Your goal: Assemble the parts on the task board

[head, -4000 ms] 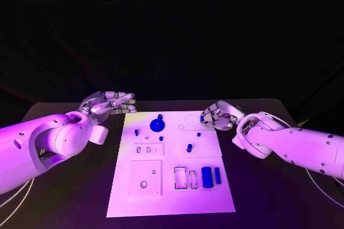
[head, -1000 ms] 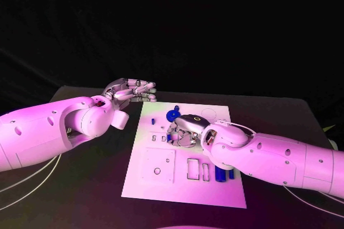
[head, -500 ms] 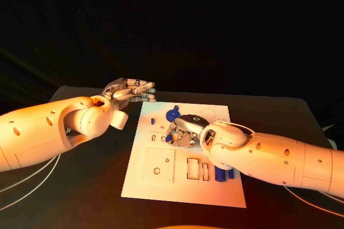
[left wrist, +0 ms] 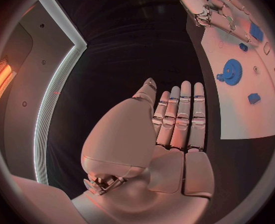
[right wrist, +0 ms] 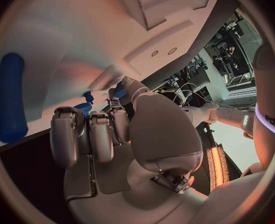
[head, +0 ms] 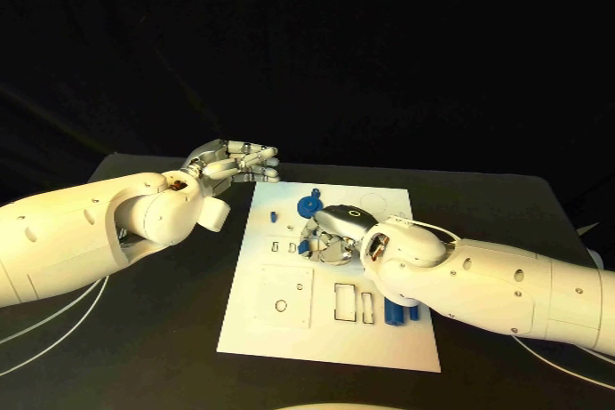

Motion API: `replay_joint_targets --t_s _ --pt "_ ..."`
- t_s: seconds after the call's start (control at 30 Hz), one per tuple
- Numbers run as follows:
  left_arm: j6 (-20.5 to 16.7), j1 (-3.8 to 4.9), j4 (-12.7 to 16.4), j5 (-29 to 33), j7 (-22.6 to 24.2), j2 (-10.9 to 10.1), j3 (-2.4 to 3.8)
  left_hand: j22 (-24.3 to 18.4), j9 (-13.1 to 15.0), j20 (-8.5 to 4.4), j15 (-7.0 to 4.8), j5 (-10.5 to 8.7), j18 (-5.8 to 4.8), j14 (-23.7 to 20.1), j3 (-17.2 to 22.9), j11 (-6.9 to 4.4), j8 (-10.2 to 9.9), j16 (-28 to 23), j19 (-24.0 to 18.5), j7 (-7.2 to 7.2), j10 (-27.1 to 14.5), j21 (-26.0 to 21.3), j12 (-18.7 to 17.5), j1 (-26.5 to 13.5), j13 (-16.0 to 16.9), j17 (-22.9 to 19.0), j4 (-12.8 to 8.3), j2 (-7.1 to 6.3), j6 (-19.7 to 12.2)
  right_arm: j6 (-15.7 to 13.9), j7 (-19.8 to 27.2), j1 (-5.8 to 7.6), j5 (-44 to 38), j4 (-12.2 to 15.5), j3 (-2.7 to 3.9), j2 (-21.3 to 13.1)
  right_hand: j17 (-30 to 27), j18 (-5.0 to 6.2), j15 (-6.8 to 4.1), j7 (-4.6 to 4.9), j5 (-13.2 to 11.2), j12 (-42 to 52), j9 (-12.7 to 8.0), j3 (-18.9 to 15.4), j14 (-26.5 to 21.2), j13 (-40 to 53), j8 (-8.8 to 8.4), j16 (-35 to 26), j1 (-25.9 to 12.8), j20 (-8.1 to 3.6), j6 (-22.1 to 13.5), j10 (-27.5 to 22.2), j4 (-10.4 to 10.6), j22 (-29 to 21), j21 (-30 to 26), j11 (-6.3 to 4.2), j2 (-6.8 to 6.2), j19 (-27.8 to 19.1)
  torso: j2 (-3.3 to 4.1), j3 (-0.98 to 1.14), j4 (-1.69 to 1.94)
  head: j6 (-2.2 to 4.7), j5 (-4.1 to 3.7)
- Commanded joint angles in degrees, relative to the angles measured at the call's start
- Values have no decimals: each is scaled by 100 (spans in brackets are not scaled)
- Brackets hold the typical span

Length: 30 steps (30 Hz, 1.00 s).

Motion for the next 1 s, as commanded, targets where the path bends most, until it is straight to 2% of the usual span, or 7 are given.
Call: replay_joint_targets --t_s 0.03,0.2,0.43,0.5,0.7,1.0 --pt "110 4 10 5 20 1 4 -5 8 27 5 -14 24 45 3 -21 18 -25 16 36 -24 -36 11 -66 9 -5 17 4 -28 33 -250 5 -210 122 0 -66 1228 -88 -39 6 -25 -2 9 -7 543 93 -8 11 -31 9 16 6 11 660 -11 -7 9 -16 -8 0 -9 0 13" --pt "113 3 5 5 18 -3 4 -5 8 27 5 -14 24 45 3 -21 18 -25 16 36 -24 -36 11 -66 9 -5 17 4 -28 219 -503 66 -388 327 5 -172 1229 -91 -41 2 -23 -1 11 4 543 97 -5 12 -21 8 24 8 5 671 -2 -10 21 -9 -10 -1 -10 4 9" --pt "123 3 -11 5 12 2 4 -5 8 27 5 -14 24 45 3 -21 18 -25 16 36 -24 -36 11 -66 9 -5 17 4 -28 607 -855 244 -740 540 8 -186 1240 -96 -45 -4 -13 9 13 17 546 114 -2 17 -7 7 33 20 -5 690 14 -15 28 5 -17 -5 -13 27 -5" --pt "128 3 -14 5 10 7 3 -5 8 27 5 -14 24 45 3 -21 18 -25 16 36 -24 -36 11 -66 9 -5 17 4 -28 669 -939 290 -860 579 9 -166 1243 -98 -45 -4 -11 11 13 18 546 118 -1 18 -6 7 35 23 -6 694 18 -15 29 9 -16 -8 -3 34 -11" --pt "132 3 -26 5 4 12 3 -5 8 27 5 -14 24 45 3 -21 18 -25 16 36 -24 -36 11 -66 9 -5 17 4 -28 814 -1129 375 -1167 592 9 -56 1259 -106 -46 -5 -13 22 14 17 550 136 1 26 -9 7 39 37 -6 722 43 -16 26 30 -11 -9 3 48 -10" --pt "138 3 -21 5 -6 16 3 -9 8 27 5 -14 24 47 1 -21 18 -32 17 35 -25 -39 14 -71 9 -10 18 0 -30 1170 -1330 403 -1692 526 4 195 1267 -111 -50 -15 -20 26 17 22 552 144 7 30 -7 5 53 44 -8 738 57 -20 27 42 -5 -12 -1 33 -10"
